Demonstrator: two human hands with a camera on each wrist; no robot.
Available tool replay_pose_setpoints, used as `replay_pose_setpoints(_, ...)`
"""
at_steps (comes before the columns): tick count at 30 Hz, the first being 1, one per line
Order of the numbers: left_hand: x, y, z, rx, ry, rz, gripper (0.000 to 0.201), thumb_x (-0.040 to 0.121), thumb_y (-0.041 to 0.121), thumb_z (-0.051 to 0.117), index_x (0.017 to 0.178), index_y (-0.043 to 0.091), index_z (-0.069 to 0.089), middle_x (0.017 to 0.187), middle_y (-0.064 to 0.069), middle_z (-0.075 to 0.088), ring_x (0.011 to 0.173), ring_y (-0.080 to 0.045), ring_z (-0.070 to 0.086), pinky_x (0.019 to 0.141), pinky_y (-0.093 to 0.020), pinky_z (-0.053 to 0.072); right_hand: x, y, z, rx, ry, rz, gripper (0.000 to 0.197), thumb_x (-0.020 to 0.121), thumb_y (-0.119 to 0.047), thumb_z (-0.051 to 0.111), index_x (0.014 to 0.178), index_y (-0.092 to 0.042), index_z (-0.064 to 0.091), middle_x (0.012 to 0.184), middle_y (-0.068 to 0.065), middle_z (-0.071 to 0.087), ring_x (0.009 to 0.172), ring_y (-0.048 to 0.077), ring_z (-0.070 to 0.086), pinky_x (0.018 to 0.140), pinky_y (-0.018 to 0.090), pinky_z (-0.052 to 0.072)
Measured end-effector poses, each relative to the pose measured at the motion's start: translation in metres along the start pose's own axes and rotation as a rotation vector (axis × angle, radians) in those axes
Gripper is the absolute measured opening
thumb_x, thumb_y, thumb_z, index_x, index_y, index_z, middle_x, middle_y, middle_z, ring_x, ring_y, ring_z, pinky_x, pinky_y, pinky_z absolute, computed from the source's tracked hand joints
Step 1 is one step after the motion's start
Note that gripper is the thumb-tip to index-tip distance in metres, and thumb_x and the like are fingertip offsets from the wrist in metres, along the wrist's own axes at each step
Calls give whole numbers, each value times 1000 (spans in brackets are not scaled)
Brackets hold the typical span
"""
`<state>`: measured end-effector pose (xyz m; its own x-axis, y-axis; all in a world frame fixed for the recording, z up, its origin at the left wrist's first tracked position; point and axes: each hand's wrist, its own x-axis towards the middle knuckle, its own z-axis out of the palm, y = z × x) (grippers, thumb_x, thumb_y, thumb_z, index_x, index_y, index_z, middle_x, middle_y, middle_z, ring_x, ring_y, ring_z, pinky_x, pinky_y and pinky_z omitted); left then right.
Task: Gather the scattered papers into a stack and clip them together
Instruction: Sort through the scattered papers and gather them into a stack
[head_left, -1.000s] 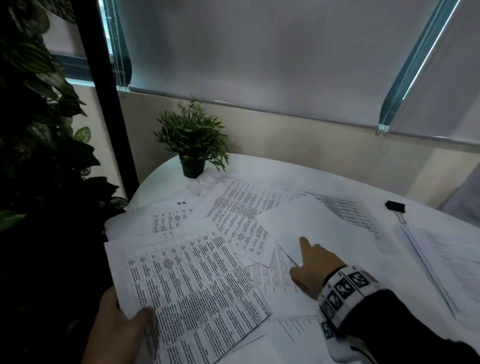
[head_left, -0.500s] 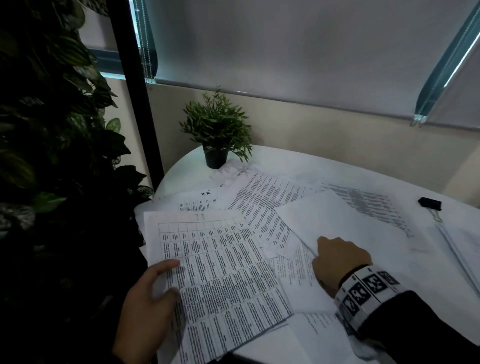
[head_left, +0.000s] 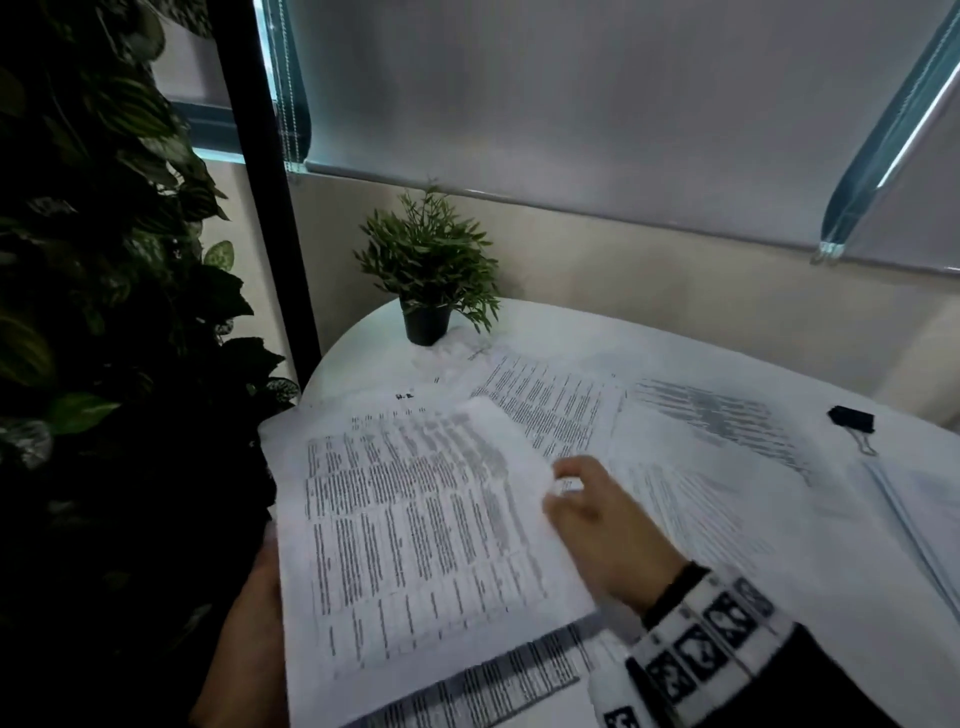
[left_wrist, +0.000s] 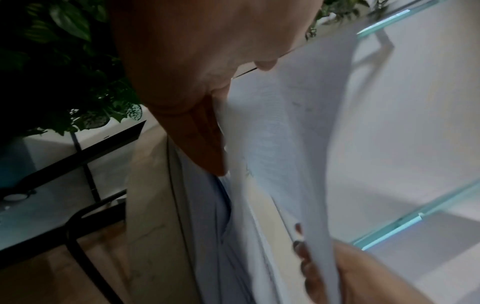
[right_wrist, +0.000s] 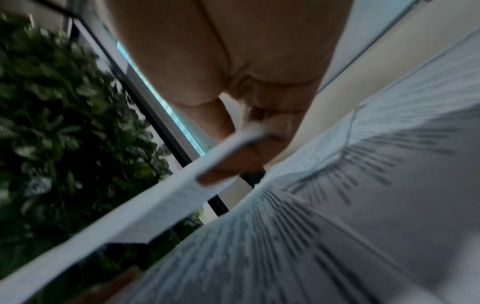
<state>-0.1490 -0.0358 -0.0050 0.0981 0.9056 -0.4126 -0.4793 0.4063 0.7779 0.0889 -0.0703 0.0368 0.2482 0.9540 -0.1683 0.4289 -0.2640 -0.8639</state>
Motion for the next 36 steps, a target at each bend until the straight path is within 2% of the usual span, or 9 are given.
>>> replay_pose_setpoints(4, -2, 6, 8, -103, -34, -50, 57, 84, 65, 37, 103, 19, 63, 94, -6, 71, 90, -26, 61, 75, -37, 45, 14, 13, 0, -203, -87, 120, 24, 95, -27, 51, 117, -21, 45, 100, -5, 58, 67, 3, 53, 59, 14, 42)
replay_pose_setpoints(7, 1, 4, 7, 258, 88, 153, 13, 93, 4, 54, 101, 12, 59, 88, -3, 70, 92, -27, 58, 73, -30, 45, 38, 8, -13, -363, -40, 231, 47, 91, -46, 52, 125, -16, 44, 122, 6, 56, 96, 19, 60, 84, 31, 51)
replay_pose_setpoints(14, 19, -14, -17, 659, 95, 362, 84, 74, -22, 62, 138, 26, 34, 149, -4, 34, 137, -26, 33, 92, -21, 41, 100, 5, -12, -499, 255, 485, 105, 73, -59, 68, 144, -5, 14, 144, 18, 36, 127, 33, 43, 98, 39, 39)
replay_pose_setpoints(19, 22, -14, -20, 699, -47, 357, 66, 74, -30, 44, 112, 23, 56, 142, -5, 43, 138, -23, 35, 87, -15, 40, 108, 10, -1, -326, 356, 394, 69, 81, -17, 70, 136, -7, 31, 121, 18, 53, 105, 30, 56, 83, 32, 45)
replay_pose_setpoints(23, 24, -17, -23, 685, -21, 319, 58, 73, -30, 42, 98, 17, 65, 125, -9, 55, 104, -17, 57, 78, -9, 45, 100, 4, -25, -14, 748, 153, 46, 87, -3, 54, 127, -22, 40, 106, 14, 59, 88, 27, 58, 69, 27, 41)
replay_pose_setpoints(26, 27, -21, -25, 627, -23, 257, 53, 75, -25, 45, 94, 18, 68, 124, -11, 59, 118, -23, 53, 102, -32, 40, 81, -11, -62, 174, 993, -173, 34, 87, -1, 56, 112, -23, 51, 98, 2, 58, 81, 20, 59, 71, 28, 48)
replay_pose_setpoints(30, 42, -16, -15, 396, 7, 97, 24, 81, 4, 65, 63, 17, 76, 125, -18, 60, 120, -30, 54, 106, -41, 38, 41, -15, -63, 53, 580, -345, 32, 84, 6, 60, 107, -17, 57, 95, -7, 58, 74, 7, 56, 61, 2, 42)
replay_pose_setpoints(33, 36, -15, -4, 90, 50, 120, 48, 95, 30, 46, 63, 7, 74, 118, -15, 65, 126, -31, 49, 112, -44, 31, 8, -6, -20, -95, 23, -276, 33, 88, -5, 60, 102, -35, 54, 104, -19, 59, 72, 7, 60, 60, 10, 47)
replay_pose_setpoints(36, 14, -5, 6, 52, 53, 122, 32, 97, 23, 46, 77, 19, 70, 93, -1, 75, 95, -23, 65, 88, -31, 51, 1, 5, 11, -300, -330, -233, 35, 89, -22, 62, 110, -45, 47, 122, -22, 53, 107, 11, 57, 94, 25, 46)
